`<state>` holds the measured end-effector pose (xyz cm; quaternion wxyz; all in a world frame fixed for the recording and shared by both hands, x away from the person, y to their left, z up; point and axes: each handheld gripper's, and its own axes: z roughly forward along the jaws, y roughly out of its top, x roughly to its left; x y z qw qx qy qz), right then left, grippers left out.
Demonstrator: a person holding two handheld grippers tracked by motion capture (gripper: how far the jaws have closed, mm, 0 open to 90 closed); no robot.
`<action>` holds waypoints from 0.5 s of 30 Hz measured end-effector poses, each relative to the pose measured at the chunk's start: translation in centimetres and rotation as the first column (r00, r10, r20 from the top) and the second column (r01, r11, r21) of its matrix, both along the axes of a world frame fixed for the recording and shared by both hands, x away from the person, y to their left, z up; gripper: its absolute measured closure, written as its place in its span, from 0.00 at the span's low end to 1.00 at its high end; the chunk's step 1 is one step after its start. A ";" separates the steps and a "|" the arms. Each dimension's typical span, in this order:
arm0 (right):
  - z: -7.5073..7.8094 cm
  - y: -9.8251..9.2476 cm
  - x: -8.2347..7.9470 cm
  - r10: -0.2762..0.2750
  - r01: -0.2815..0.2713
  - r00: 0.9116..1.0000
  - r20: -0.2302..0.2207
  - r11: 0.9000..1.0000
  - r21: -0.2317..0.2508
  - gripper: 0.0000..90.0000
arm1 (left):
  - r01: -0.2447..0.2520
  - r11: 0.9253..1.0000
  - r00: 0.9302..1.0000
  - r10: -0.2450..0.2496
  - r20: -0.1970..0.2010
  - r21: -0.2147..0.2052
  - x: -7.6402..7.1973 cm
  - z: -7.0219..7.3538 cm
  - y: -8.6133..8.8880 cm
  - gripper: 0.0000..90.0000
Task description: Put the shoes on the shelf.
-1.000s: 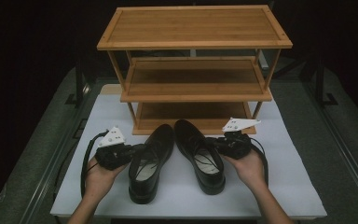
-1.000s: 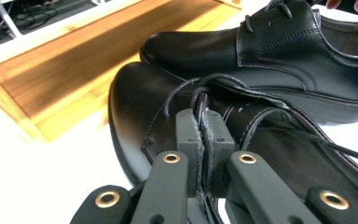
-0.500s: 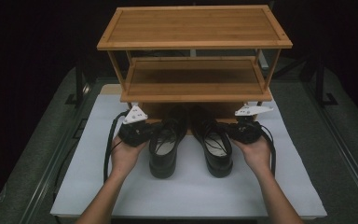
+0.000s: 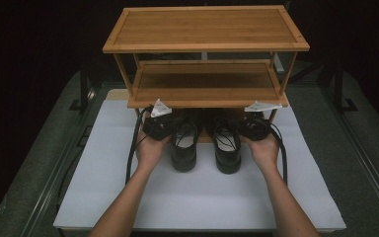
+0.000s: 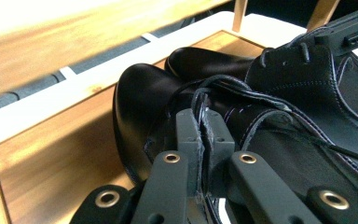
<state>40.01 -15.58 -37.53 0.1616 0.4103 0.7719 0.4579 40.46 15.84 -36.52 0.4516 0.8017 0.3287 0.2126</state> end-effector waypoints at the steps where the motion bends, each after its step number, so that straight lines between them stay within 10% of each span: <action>1: 0.0 0.1 0.5 -0.015 0.015 1.000 0.002 1.000 -0.001 0.97 | -0.007 1.000 1.000 0.007 0.006 0.013 0.4 -0.1 -0.4 0.97; 15: 0.0 1.0 2.2 -0.080 0.080 0.996 0.038 0.997 0.003 0.96 | -0.075 0.996 0.996 0.073 0.054 0.040 1.8 -1.3 -1.7 0.97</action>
